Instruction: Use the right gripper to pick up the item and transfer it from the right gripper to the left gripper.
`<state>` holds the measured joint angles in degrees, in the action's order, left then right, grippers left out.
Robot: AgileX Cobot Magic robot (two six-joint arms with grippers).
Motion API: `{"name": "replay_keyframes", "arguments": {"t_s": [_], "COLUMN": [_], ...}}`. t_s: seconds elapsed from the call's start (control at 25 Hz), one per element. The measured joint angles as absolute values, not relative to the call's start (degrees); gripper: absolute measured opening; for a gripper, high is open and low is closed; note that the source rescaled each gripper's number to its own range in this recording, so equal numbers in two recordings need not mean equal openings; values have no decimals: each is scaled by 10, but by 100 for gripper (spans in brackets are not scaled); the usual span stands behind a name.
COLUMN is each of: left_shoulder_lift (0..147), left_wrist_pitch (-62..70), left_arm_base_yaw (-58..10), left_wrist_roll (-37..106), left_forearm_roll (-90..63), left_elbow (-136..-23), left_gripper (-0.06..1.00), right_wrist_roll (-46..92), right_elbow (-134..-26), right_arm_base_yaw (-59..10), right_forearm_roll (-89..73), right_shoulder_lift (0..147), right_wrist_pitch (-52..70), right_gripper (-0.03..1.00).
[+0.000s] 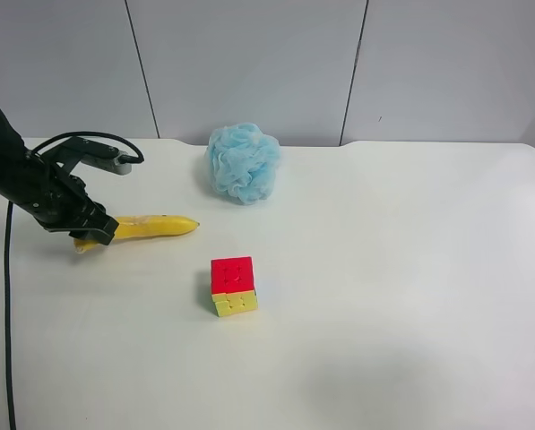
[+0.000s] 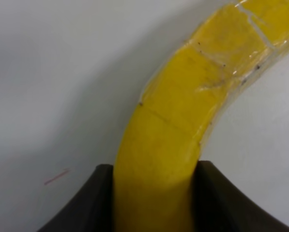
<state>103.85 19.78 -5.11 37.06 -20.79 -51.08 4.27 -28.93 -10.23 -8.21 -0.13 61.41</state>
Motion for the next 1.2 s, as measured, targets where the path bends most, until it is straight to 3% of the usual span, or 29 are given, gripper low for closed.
{"name": "replay_keyframes", "arguments": {"t_s": [0.16,0.2,0.32,0.36,0.44,0.84,1.2], "left_shoulder_lift": [1038,1038,1038,1038,1038,1017,843], "left_wrist_pitch": [196,196,184,179,173,173,282], "left_arm_base_yaw": [-51,-51,-51,-51,-51,-51,-50], "left_wrist_roll": [371,371,371,369,369,369,361], "left_forearm_roll": [-208,-208,-207,-207,-207,-204,-204], "left_elbow": [-511,-511,-511,-511,-511,-510,-509], "left_gripper": [2,9,68,82,94,99,100], "right_wrist_roll": [43,43,43,43,43,43,43], "right_elbow": [-289,-289,-289,-289,-289,-289,-289], "right_arm_base_yaw": [-102,-102,-102,-102,-102,-102,-102], "right_forearm_roll": [-82,-82,-82,-82,-82,-82,-82], "right_shoulder_lift": [-1,-1,-1,-1,-1,-1,-1], "right_wrist_pitch": [614,614,614,614,614,614,614], "right_gripper": [100,100,100,100,100,100,100]}}
